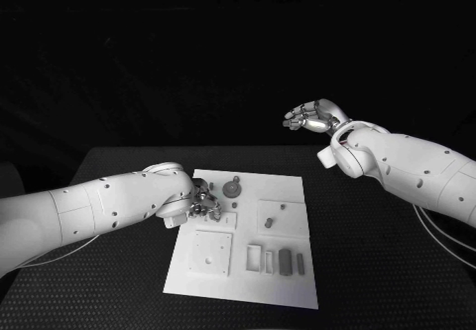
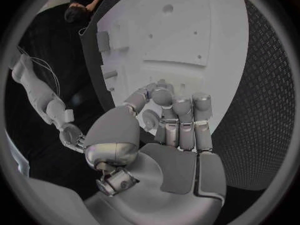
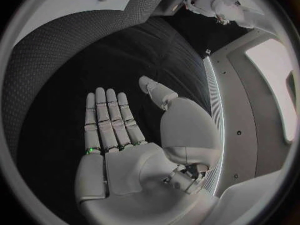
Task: Assemble the parts on the task board
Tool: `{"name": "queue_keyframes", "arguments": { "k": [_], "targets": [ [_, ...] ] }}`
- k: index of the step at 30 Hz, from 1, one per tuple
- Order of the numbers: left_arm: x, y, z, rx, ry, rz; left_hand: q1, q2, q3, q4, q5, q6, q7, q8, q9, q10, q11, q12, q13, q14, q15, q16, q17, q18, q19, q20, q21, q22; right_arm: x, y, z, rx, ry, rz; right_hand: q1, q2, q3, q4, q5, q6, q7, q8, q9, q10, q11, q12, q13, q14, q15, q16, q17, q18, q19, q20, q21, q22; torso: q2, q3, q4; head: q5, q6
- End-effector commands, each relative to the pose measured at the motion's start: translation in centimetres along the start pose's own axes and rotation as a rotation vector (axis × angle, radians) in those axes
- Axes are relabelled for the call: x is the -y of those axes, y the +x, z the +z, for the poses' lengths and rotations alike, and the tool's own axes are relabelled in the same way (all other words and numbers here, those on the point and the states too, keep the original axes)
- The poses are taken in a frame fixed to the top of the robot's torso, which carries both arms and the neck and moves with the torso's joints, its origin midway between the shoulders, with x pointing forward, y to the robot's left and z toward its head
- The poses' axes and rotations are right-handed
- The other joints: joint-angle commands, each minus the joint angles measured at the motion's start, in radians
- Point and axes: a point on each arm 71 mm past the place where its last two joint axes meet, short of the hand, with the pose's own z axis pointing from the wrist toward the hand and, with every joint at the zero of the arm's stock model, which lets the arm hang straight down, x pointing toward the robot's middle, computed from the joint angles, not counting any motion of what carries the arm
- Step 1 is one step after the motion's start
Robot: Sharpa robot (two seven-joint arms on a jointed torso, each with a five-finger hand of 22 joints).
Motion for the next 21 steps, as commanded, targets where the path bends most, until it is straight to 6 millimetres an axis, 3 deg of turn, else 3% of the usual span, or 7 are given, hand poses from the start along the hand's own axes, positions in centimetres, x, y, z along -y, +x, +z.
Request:
{"name": "queue_keyframes", "arguments": {
  "k": [1,21],
  "targets": [
    [0.02,0.15,0.11,-0.001,-0.002,0.029,0.000,0.006,0.006,0.003,0.004,0.122,-0.088,0.006,0.176,-0.004,-0.006,0.004,0.000,0.013,-0.042,0.006,-0.001,0.012,-0.005,-0.103,0.006,0.021,-0.17,0.09,0.03,-0.014,-0.014,0.005,0.011,0.001,-0.007,0.000,0.006,-0.005,-0.001,0.005,-0.001,0.008,0.002,-0.005,-0.002,-0.001,0.002,-0.006,-0.001,-0.001,-0.006,0.002,-0.004,0.001,0.000,0.0003,-0.0006,0.001,0.000],
    [-0.15,0.55,0.51,-0.012,-0.007,0.039,-0.004,0.006,0.006,0.005,0.001,0.124,-0.087,0.006,0.182,-0.005,-0.006,0.007,-0.002,0.012,-0.041,0.010,-0.007,0.012,-0.007,-0.103,0.009,0.021,-0.21,0.18,0.03,-0.021,-0.015,0.007,0.012,0.002,-0.008,0.000,0.006,-0.005,-0.001,0.006,-0.002,0.010,0.002,-0.009,-0.002,-0.001,0.002,-0.008,-0.004,-0.001,-0.007,0.002,-0.006,0.002,0.001,0.0009,-0.0009,0.000,-0.003]
  ]
}}
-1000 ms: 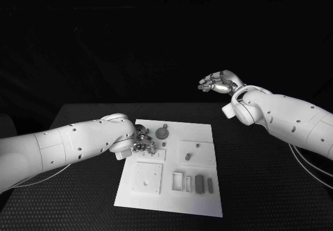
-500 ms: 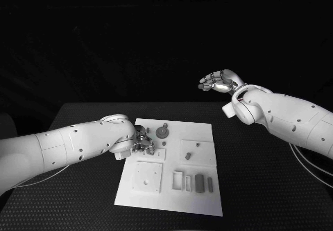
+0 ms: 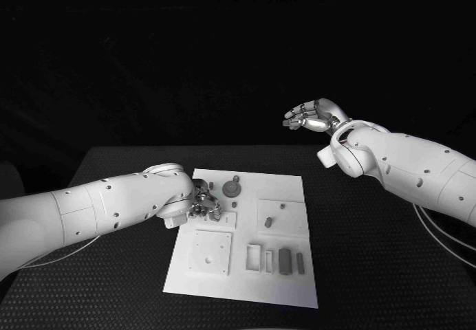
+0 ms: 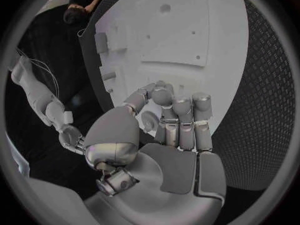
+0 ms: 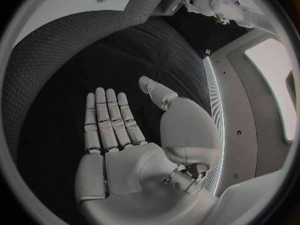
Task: Assemble the parts on the task board
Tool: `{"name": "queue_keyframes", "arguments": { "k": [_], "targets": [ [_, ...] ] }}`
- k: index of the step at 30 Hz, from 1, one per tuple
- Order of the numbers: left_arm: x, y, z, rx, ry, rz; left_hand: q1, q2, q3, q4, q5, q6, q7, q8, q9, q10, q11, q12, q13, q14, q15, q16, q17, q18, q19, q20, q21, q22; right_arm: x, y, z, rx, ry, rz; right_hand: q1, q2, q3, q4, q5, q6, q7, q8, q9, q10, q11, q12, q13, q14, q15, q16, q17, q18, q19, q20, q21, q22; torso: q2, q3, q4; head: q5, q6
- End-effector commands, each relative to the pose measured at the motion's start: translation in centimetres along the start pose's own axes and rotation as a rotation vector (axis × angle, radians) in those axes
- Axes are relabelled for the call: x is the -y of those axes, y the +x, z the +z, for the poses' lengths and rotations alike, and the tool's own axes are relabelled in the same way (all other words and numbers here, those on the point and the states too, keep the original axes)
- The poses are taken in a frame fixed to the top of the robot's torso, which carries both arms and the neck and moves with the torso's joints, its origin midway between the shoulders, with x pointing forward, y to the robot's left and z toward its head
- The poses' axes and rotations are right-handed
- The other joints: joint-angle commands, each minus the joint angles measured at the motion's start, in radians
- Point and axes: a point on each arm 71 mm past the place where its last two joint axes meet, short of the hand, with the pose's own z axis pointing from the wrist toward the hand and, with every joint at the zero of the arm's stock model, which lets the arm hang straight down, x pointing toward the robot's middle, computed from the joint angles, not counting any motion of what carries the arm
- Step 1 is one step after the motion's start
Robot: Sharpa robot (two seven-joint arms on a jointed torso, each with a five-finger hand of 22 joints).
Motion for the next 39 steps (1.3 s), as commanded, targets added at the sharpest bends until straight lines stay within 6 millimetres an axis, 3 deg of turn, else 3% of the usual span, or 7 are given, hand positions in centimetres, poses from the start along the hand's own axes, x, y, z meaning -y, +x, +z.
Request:
{"name": "queue_keyframes", "arguments": {
  "k": [1,9,11,15,25,39],
  "targets": [
    [0.0,0.3,0.2,-0.005,-0.006,0.043,-0.001,0.012,0.003,0.003,0.000,0.125,-0.088,0.003,0.106,-0.004,-0.007,0.008,-0.002,0.012,-0.041,0.009,-0.003,0.011,-0.007,-0.104,0.006,0.020,-0.2,0.2,0.0,-0.016,-0.015,0.005,0.010,0.000,-0.008,-0.001,0.006,-0.005,-0.001,0.006,-0.001,0.007,-0.002,-0.006,-0.001,-0.001,0.002,-0.004,-0.002,-0.001,-0.008,0.002,-0.006,0.001,0.001,0.0006,-0.0003,0.000,-0.001],
    [0.6,0.6,0.2,-0.006,0.006,0.098,-0.019,0.021,0.001,0.009,0.006,0.139,-0.091,0.008,0.123,-0.001,-0.009,0.018,-0.004,0.015,-0.042,0.023,-0.014,0.011,-0.007,-0.105,0.014,0.019,-0.3,0.3,0.1,-0.023,-0.015,0.007,0.013,0.001,-0.008,-0.002,0.008,-0.005,-0.001,0.007,-0.002,0.008,-0.002,-0.009,-0.002,-0.001,0.003,-0.005,-0.004,-0.001,-0.008,0.002,-0.008,0.002,0.000,0.0005,0.0001,0.002,-0.005],
    [0.7,0.7,0.3,-0.007,0.007,0.099,-0.033,0.028,0.000,0.006,0.028,0.144,-0.092,0.010,0.133,-0.001,-0.010,0.025,-0.005,0.014,-0.042,0.030,-0.020,0.011,-0.009,-0.105,0.017,0.019,-0.3,0.3,0.1,-0.024,-0.015,0.007,0.015,0.001,-0.007,-0.003,0.009,-0.005,-0.001,0.007,-0.002,0.009,-0.002,-0.010,-0.002,-0.001,0.003,-0.005,-0.005,-0.001,-0.009,0.002,-0.008,0.002,0.000,0.0006,-0.0004,0.001,-0.005],
    [0.8,0.7,0.3,0.000,0.009,0.107,-0.043,0.034,0.001,0.004,0.037,0.146,-0.093,0.010,0.140,-0.001,-0.010,0.030,-0.006,0.012,-0.042,0.037,-0.025,0.011,-0.010,-0.106,0.020,0.019,-0.3,0.3,0.1,-0.025,-0.015,0.007,0.017,0.002,-0.007,-0.004,0.011,-0.005,-0.001,0.007,-0.002,0.010,-0.002,-0.013,-0.002,-0.001,0.003,-0.006,-0.006,-0.001,-0.009,0.003,-0.009,0.003,0.000,0.0006,-0.0009,0.001,-0.006],
    [1.1,0.9,0.4,-0.004,0.018,0.111,-0.071,0.053,0.004,0.006,0.041,0.157,-0.097,0.014,0.154,0.000,-0.013,0.051,-0.003,0.013,-0.044,0.060,-0.033,0.012,-0.010,-0.109,0.031,0.019,-0.3,0.4,0.1,-0.028,-0.014,0.007,0.020,0.003,-0.006,-0.007,0.015,-0.005,-0.001,0.008,-0.003,0.012,-0.002,-0.017,-0.002,-0.002,0.004,-0.008,-0.008,-0.001,-0.011,0.003,-0.011,0.004,0.000,0.0002,0.0000,0.001,-0.006],
    [1.9,1.5,0.4,-0.003,0.028,0.212,-0.077,0.059,0.013,0.004,0.038,0.163,-0.100,0.017,0.163,0.000,-0.016,0.069,0.001,0.014,-0.046,0.078,-0.038,0.013,-0.009,-0.111,0.039,0.019,-0.3,0.4,0.1,-0.034,-0.014,0.007,0.022,0.004,-0.006,-0.009,0.026,-0.005,-0.001,0.009,-0.004,0.016,-0.002,-0.024,-0.002,-0.001,0.005,-0.010,-0.012,-0.001,-0.011,0.004,-0.014,0.006,0.001,0.0004,-0.0002,0.002,-0.010]
  ]
}}
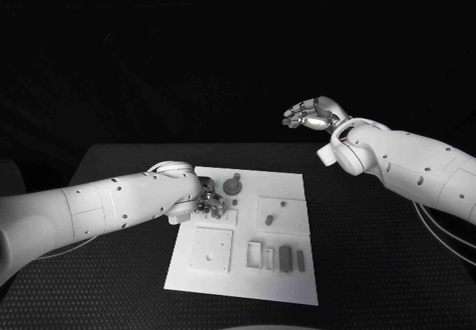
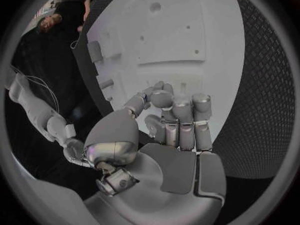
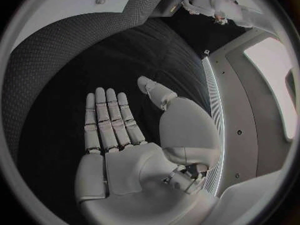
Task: Assemble the parts on the task board
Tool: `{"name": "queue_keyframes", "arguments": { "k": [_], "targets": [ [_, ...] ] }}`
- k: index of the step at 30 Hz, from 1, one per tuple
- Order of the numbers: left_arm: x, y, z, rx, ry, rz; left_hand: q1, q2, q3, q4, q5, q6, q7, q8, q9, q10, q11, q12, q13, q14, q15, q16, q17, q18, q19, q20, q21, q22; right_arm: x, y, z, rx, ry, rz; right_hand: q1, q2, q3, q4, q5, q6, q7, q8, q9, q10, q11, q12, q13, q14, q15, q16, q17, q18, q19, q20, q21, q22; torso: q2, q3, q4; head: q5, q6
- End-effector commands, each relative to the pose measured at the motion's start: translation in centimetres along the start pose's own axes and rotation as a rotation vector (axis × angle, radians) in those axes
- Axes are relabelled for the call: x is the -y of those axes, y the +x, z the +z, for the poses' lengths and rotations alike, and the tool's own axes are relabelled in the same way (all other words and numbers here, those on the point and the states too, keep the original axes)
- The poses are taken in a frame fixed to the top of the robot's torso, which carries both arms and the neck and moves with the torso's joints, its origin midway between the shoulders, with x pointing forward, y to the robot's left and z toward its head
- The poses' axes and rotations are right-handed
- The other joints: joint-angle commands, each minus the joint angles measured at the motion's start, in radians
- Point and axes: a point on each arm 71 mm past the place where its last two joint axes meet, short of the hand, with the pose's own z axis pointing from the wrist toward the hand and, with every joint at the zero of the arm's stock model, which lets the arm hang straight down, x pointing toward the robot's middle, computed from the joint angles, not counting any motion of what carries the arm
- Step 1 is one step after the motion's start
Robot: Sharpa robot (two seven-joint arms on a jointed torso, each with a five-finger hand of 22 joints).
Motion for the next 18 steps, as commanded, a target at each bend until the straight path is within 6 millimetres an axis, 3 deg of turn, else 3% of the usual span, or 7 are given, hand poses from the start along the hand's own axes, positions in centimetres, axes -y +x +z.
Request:
{"name": "queue_keyframes", "arguments": {
  "k": [1,18],
  "targets": [
    [0.62,1.12,0.13,-0.033,0.018,0.075,0.004,0.009,0.011,0.004,-0.001,0.160,-0.097,0.005,0.002,-0.006,-0.011,0.008,0.002,0.016,-0.044,0.006,-0.002,0.013,-0.005,-0.107,0.005,0.020,-0.15,0.14,0.03,-0.018,-0.012,0.003,0.009,-0.001,-0.001,-0.003,0.003,-0.005,-0.001,0.005,-0.001,0.005,0.001,-0.005,-0.001,-0.002,0.005,-0.006,-0.001,-0.001,-0.008,0.001,-0.005,0.001,0.000,-0.0002,0.0000,-0.001,-0.001],
    [1.04,1.42,-0.11,0.026,0.024,0.211,0.011,0.005,0.019,0.004,-0.011,0.159,-0.097,0.003,0.006,-0.010,-0.011,0.013,0.000,0.013,-0.045,0.011,-0.008,0.014,-0.005,-0.109,0.008,0.019,-0.13,0.10,-0.03,-0.020,-0.013,0.003,0.006,-0.001,-0.004,-0.002,0.007,-0.005,-0.001,0.006,-0.002,0.007,0.001,-0.010,-0.001,-0.003,0.006,-0.008,-0.004,-0.002,-0.010,0.002,-0.008,0.003,0.000,-0.0014,0.0011,-0.005,-0.003]
  ]
}}
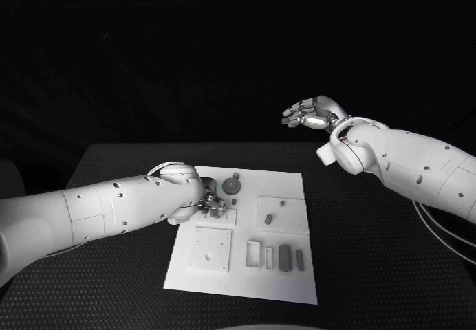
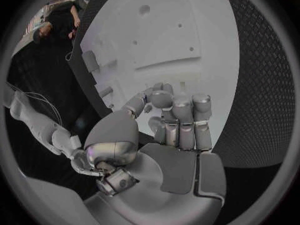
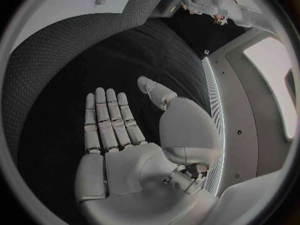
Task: Assemble the parts on the task board
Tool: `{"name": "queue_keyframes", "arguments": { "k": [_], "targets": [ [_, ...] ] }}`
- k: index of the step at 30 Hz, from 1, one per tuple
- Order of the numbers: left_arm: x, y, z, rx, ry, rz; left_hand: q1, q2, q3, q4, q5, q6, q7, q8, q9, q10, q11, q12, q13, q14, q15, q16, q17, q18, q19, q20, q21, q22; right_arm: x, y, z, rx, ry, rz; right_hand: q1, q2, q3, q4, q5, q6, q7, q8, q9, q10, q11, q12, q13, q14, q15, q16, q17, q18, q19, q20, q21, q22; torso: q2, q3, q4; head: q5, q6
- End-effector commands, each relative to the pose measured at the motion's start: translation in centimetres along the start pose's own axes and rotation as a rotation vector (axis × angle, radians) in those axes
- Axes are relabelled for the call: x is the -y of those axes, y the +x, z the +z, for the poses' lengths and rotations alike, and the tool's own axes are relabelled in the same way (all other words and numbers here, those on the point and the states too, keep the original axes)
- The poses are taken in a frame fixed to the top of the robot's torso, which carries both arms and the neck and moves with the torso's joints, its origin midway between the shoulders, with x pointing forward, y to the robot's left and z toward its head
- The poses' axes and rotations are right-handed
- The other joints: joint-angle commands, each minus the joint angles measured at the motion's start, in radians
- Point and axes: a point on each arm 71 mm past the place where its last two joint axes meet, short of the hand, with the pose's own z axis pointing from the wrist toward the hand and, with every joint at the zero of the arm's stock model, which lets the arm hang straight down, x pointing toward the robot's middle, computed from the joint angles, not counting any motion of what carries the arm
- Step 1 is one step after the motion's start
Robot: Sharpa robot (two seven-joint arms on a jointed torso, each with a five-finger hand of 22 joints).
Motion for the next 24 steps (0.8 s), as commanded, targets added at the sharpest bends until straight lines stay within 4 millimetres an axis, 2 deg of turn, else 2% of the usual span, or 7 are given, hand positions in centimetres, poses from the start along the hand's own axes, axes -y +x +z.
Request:
{"name": "queue_keyframes", "arguments": {
  "k": [1,10,15,17,19,22,24],
  "targets": [
    [0.34,0.94,0.14,-0.019,0.010,0.090,0.011,0.005,0.011,0.004,-0.003,0.159,-0.097,0.003,-0.002,-0.010,-0.011,0.006,-0.001,0.013,-0.045,0.004,-0.001,0.014,-0.005,-0.109,0.004,0.019,-0.16,0.13,0.02,-0.015,-0.013,0.003,0.006,-0.001,-0.004,-0.002,0.007,-0.005,-0.001,0.006,-0.002,0.007,0.001,-0.007,-0.001,-0.003,0.006,-0.004,-0.001,-0.002,-0.006,-0.002,-0.004,0.001,0.000,-0.0006,0.0002,-0.001,0.000],
    [0.26,0.92,0.19,-0.018,0.008,0.080,0.010,0.003,0.011,0.007,-0.010,0.158,-0.096,0.002,0.000,-0.011,-0.011,0.008,-0.002,0.012,-0.045,0.005,-0.004,0.014,-0.005,-0.109,0.005,0.018,-0.23,0.23,0.02,-0.019,-0.015,0.004,0.005,0.000,-0.005,-0.002,0.007,-0.005,-0.001,0.006,-0.002,0.008,0.001,-0.008,-0.001,-0.003,0.006,-0.004,-0.002,-0.002,-0.007,-0.002,-0.005,0.001,0.000,0.0001,-0.0004,0.000,-0.001],
    [0.16,0.95,0.19,-0.023,0.006,0.072,-0.007,-0.008,0.002,0.030,-0.052,0.158,-0.095,0.000,0.005,-0.013,-0.008,0.014,-0.007,0.008,-0.045,0.012,-0.016,0.014,-0.007,-0.109,0.006,0.016,-0.24,0.23,0.00,-0.020,-0.015,0.004,0.005,0.000,-0.006,-0.002,0.008,-0.005,-0.001,0.006,-0.002,0.008,0.001,-0.009,-0.001,-0.004,0.006,-0.005,-0.002,-0.002,-0.008,-0.002,-0.006,0.002,0.000,0.0004,0.0000,0.000,-0.001],
    [0.03,0.91,0.21,-0.021,0.002,0.068,-0.022,-0.028,-0.004,0.057,-0.120,0.158,-0.096,-0.003,0.009,-0.015,-0.008,0.017,-0.012,0.006,-0.046,0.016,-0.024,0.015,-0.008,-0.109,0.006,0.015,-0.23,0.22,0.00,-0.019,-0.014,0.004,0.005,-0.001,-0.006,-0.003,0.008,-0.006,-0.001,0.006,-0.002,0.008,0.001,-0.010,-0.001,-0.004,0.007,-0.005,-0.003,-0.002,-0.008,-0.002,-0.006,0.002,0.000,0.0006,0.0000,-0.001,0.000],
    [-0.12,0.87,0.22,-0.018,-0.004,0.066,-0.033,-0.049,-0.006,0.083,-0.163,0.157,-0.096,-0.006,0.012,-0.017,-0.008,0.019,-0.017,0.003,-0.047,0.019,-0.031,0.017,-0.010,-0.111,0.005,0.014,-0.23,0.20,-0.01,-0.019,-0.014,0.004,0.005,-0.001,-0.007,-0.003,0.008,-0.006,-0.001,0.005,-0.003,0.009,0.001,-0.010,-0.001,-0.004,0.007,-0.005,-0.003,-0.002,-0.009,-0.002,-0.007,0.002,0.000,0.0008,-0.0003,-0.001,0.002],
    [-0.41,0.77,0.25,-0.012,-0.013,0.060,-0.059,-0.089,-0.013,0.126,-0.273,0.155,-0.096,-0.011,0.016,-0.020,-0.009,0.021,-0.024,-0.001,-0.049,0.024,-0.042,0.020,-0.013,-0.113,0.003,0.013,-0.19,0.14,-0.03,-0.017,-0.013,0.003,0.005,-0.001,-0.008,-0.003,0.008,-0.007,0.000,0.005,-0.003,0.009,0.001,-0.011,-0.001,-0.005,0.007,-0.006,-0.004,-0.002,-0.010,-0.001,-0.007,0.002,0.000,0.0005,-0.0006,-0.001,0.002],
    [-0.53,0.76,0.25,-0.012,-0.015,0.059,-0.073,-0.109,-0.015,0.148,-0.316,0.155,-0.097,-0.013,0.018,-0.021,-0.009,0.023,-0.028,-0.003,-0.050,0.027,-0.048,0.021,-0.015,-0.114,0.002,0.013,-0.19,0.14,-0.03,-0.017,-0.013,0.003,0.004,-0.002,-0.008,-0.003,0.008,-0.008,0.000,0.005,-0.003,0.009,0.001,-0.012,-0.001,-0.005,0.007,-0.006,-0.004,-0.002,-0.010,-0.001,-0.008,0.003,0.000,0.0005,-0.0005,-0.001,0.002]
  ]
}}
